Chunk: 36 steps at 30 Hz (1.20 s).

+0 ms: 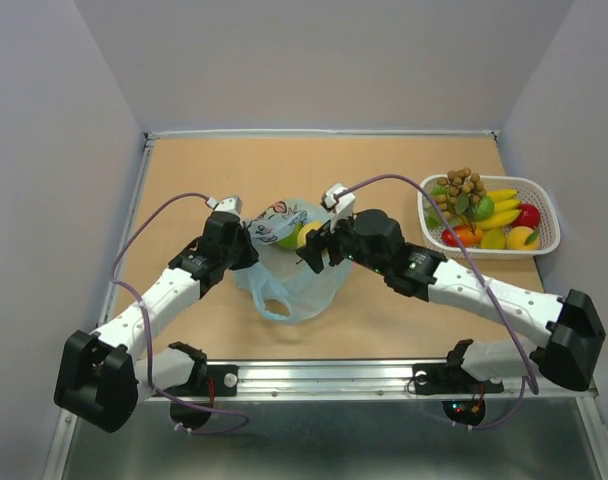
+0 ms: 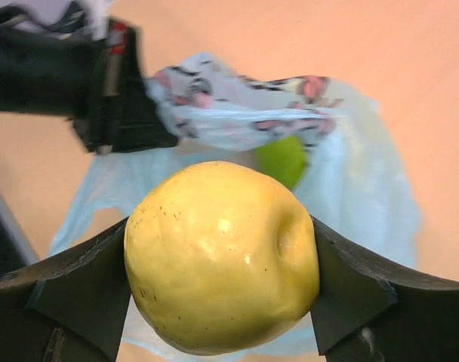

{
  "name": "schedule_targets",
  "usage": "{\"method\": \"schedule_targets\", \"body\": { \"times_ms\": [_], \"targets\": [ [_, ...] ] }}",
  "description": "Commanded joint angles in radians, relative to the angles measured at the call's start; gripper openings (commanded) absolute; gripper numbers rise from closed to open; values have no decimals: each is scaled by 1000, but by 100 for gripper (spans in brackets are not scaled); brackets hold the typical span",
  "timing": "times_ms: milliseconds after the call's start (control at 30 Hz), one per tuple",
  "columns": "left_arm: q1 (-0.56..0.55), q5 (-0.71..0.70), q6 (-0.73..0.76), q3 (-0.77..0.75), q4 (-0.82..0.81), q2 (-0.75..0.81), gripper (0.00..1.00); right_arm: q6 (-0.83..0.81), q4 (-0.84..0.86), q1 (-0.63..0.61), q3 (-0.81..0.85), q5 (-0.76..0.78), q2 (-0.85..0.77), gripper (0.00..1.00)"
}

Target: Untie the knot of the plastic bag and take out the fruit

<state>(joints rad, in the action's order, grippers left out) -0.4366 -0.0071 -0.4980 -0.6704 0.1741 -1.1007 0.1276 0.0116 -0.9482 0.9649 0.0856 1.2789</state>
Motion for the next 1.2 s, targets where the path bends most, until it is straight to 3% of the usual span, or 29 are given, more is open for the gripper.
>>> {"method": "schedule_targets", "body": {
  "times_ms": [0,100,233,533,700,800,900,933,1033,1167],
  "targets": [
    [9,-17,36,-26,-45,5,0,-40,-99,119,46,230,-59,10],
    [12,-16,41,-6,-48,24,0,-40,-117,227,52,298,-87,10],
    [16,-14,44,26,-51,73,0,1,-122,507,34,379,-113,10],
    [18,53,27,81,-73,171,0,237,-121,1131,-20,335,-50,10],
    [19,68,19,107,-76,197,0,319,-122,1272,0,312,68,11],
    [19,84,18,111,-78,203,0,322,-124,1287,6,302,109,21],
    [19,85,15,111,-82,216,0,316,-125,1287,5,283,123,55],
    [19,84,13,115,-84,219,0,314,-127,1287,3,270,128,74],
    [19,87,15,118,-88,217,0,307,-134,1287,3,252,126,100],
    [19,96,16,118,-87,220,0,285,-154,1287,32,188,102,100]
  ]
}}
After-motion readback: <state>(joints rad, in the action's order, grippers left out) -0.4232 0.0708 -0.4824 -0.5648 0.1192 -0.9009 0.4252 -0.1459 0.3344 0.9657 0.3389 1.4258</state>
